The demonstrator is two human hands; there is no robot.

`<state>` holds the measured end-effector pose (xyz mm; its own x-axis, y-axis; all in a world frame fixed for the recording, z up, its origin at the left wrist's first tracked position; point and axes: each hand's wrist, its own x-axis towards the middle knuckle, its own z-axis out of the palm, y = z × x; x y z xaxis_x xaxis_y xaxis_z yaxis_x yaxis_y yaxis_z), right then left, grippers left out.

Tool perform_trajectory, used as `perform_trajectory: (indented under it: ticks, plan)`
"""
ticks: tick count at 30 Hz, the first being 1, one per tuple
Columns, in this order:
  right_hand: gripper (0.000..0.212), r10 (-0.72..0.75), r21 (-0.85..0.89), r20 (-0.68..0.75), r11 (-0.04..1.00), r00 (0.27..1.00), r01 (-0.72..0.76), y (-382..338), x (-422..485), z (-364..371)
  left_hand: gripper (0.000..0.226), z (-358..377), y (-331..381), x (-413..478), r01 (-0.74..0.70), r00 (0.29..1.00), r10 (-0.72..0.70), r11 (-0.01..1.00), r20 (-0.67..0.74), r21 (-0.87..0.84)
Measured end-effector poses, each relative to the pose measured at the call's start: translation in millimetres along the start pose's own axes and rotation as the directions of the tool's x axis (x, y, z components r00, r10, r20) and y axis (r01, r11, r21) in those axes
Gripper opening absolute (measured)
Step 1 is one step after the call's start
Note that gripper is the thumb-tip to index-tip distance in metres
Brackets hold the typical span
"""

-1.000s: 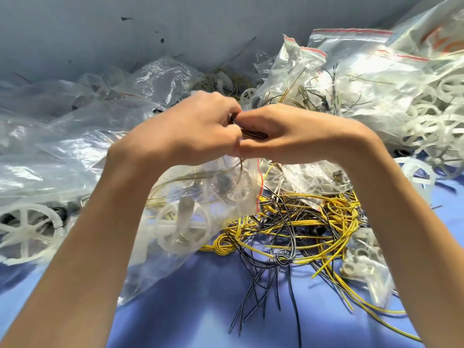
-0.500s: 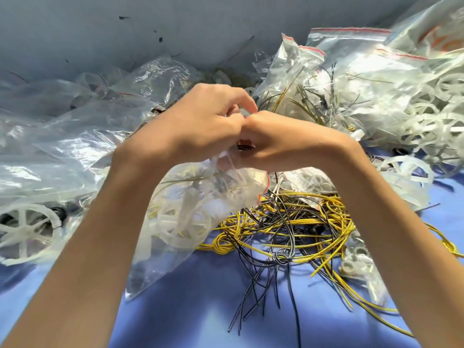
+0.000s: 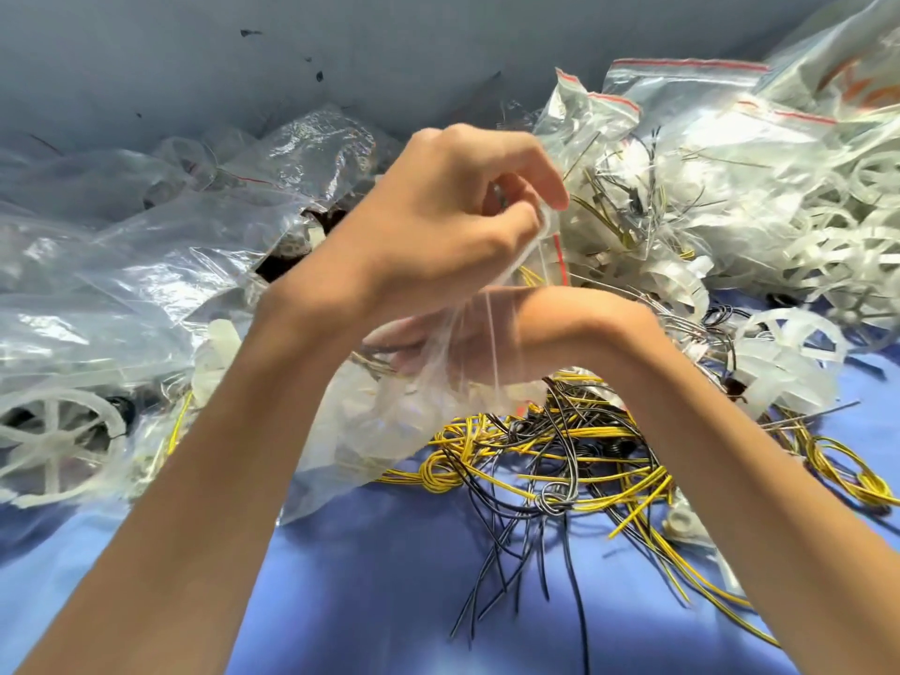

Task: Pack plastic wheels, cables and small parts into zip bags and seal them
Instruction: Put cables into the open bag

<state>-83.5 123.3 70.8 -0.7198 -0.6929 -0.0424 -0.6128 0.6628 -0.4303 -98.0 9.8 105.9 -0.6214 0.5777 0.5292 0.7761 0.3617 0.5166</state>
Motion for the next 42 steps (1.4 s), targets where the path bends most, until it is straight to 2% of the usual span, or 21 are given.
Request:
perform_trajectory:
  ticks: [3,5,7,10,12,14,18,21,24,27,29,31,34,37,39,42]
  plan:
    - [0.019,0.100,-0.069,-0.039,0.992,0.994,-0.103,3,-6,-13,0.024,-3,-9,1,0.038,0.999,-0.036,0.996,-0.025,0.078]
    - [0.008,0.146,0.007,-0.015,0.989,0.989,-0.146,6,-15,-22,0.028,-6,-15,1,0.088,0.995,-0.084,0.990,-0.048,0.109]
    - [0.021,0.142,0.029,-0.018,0.990,0.990,-0.141,6,-22,-29,0.028,-9,-18,1,0.133,0.989,-0.125,0.984,-0.074,0.118]
    - [0.033,0.066,-0.088,-0.184,0.993,0.981,-0.083,8,-20,-29,0.027,-12,-19,1,0.148,0.986,-0.137,0.982,-0.091,0.115]
    - [0.030,-0.044,-0.140,-0.335,0.990,0.941,-0.003,6,-12,-23,0.025,-12,-15,0,0.117,0.992,-0.112,0.990,-0.060,0.080]
    - [0.023,-0.107,-0.189,-0.389,0.981,0.915,0.035,5,-4,-13,0.025,-10,-9,0,0.065,0.997,-0.062,0.996,-0.047,0.060]
    - [0.017,0.015,-0.105,-0.218,0.994,0.976,-0.039,5,-2,0,0.020,-6,-5,0,0.024,0.999,-0.022,0.998,-0.048,0.056]
    - [0.013,0.030,-0.077,-0.191,0.996,0.981,-0.046,2,-4,-3,0.020,-7,-8,-1,0.056,0.997,-0.051,0.996,-0.060,0.075]
    - [0.031,0.092,-0.100,-0.215,0.988,0.972,-0.116,6,-8,-16,0.024,-11,-10,-1,0.098,0.991,-0.089,0.991,-0.100,0.092]
    - [0.051,0.159,-0.028,-0.235,0.985,0.959,-0.170,11,-19,-30,0.024,-15,-13,-1,0.135,0.986,-0.123,0.986,-0.110,0.101]
    - [0.053,0.199,-0.039,-0.271,0.975,0.942,-0.217,13,-24,-36,0.025,-17,-14,-1,0.146,0.985,-0.135,0.983,-0.105,0.110]
    - [0.047,0.233,-0.102,-0.296,0.956,0.926,-0.274,14,-27,-38,0.028,-18,-15,-1,0.153,0.985,-0.141,0.981,-0.103,0.119]
    - [0.031,0.299,-0.214,-0.241,0.912,0.923,-0.351,14,-25,-33,0.030,-18,-16,-1,0.159,0.983,-0.147,0.981,-0.107,0.114]
    - [0.022,0.280,-0.340,-0.216,0.877,0.936,-0.340,17,-21,-25,0.031,-18,-17,-2,0.161,0.984,-0.150,0.980,-0.095,0.114]
    - [0.016,0.254,-0.334,-0.228,0.887,0.940,-0.320,20,-18,-24,0.030,-17,-17,-2,0.159,0.985,-0.149,0.980,-0.090,0.118]
    - [0.007,0.140,-0.243,-0.262,0.948,0.955,-0.206,18,-12,-22,0.027,-15,-17,-1,0.146,0.987,-0.135,0.981,-0.089,0.130]
